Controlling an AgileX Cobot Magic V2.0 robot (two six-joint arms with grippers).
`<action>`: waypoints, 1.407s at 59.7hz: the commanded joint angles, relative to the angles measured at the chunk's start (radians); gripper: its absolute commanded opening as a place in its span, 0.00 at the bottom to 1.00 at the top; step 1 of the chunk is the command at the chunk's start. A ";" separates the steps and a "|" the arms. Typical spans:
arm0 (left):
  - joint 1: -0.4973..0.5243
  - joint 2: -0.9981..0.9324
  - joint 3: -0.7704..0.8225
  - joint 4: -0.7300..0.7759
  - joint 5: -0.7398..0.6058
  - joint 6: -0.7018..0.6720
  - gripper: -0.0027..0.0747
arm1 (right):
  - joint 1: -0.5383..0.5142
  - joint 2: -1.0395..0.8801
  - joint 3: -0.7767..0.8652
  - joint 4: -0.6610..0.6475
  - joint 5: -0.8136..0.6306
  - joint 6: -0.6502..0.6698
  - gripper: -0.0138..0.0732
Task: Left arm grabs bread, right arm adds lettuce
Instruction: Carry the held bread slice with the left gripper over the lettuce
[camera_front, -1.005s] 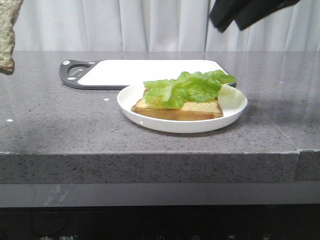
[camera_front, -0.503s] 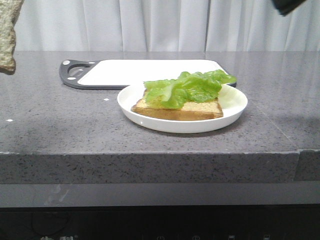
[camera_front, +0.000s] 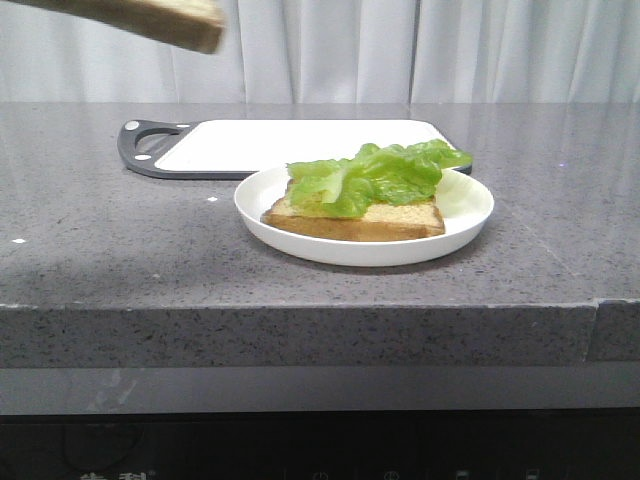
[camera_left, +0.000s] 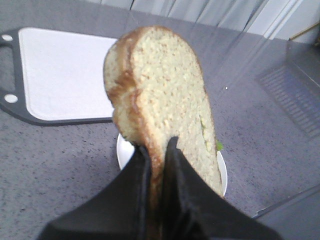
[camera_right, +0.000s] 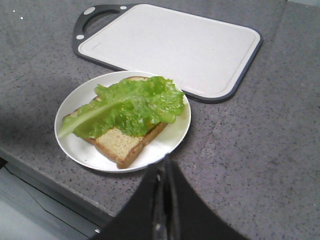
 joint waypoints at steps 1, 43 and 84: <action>0.001 0.077 -0.100 -0.094 -0.032 0.057 0.01 | -0.001 -0.028 -0.010 -0.023 -0.058 -0.009 0.08; 0.140 0.652 -0.392 -1.251 0.419 0.980 0.01 | -0.001 -0.165 0.050 -0.043 -0.055 -0.009 0.08; 0.248 0.862 -0.394 -1.348 0.591 1.016 0.01 | -0.001 -0.165 0.050 -0.050 -0.064 -0.009 0.08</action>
